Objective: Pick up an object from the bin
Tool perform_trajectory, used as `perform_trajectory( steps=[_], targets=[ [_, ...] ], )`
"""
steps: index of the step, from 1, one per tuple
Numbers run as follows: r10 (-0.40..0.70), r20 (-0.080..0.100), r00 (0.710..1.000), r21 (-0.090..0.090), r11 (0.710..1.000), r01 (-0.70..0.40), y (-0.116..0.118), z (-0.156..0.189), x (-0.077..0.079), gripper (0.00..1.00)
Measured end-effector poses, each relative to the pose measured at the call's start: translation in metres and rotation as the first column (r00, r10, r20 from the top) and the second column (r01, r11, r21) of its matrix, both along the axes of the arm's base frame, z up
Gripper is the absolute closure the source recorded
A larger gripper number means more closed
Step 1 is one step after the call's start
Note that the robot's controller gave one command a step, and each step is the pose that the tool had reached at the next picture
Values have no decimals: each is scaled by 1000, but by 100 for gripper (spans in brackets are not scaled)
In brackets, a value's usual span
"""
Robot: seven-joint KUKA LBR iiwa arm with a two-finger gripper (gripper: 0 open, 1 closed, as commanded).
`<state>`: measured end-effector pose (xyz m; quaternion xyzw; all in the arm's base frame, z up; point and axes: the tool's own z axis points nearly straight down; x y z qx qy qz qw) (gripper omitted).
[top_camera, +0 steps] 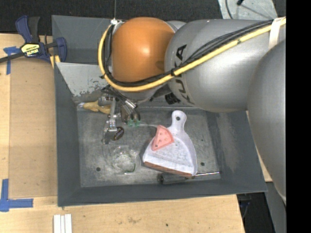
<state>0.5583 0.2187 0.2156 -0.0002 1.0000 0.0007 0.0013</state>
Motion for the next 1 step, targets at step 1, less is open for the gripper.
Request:
perform_trajectory(
  steps=[1],
  targets=[
    [212,4,977,1,977,-212,-47,-36,12,0]
  ],
)
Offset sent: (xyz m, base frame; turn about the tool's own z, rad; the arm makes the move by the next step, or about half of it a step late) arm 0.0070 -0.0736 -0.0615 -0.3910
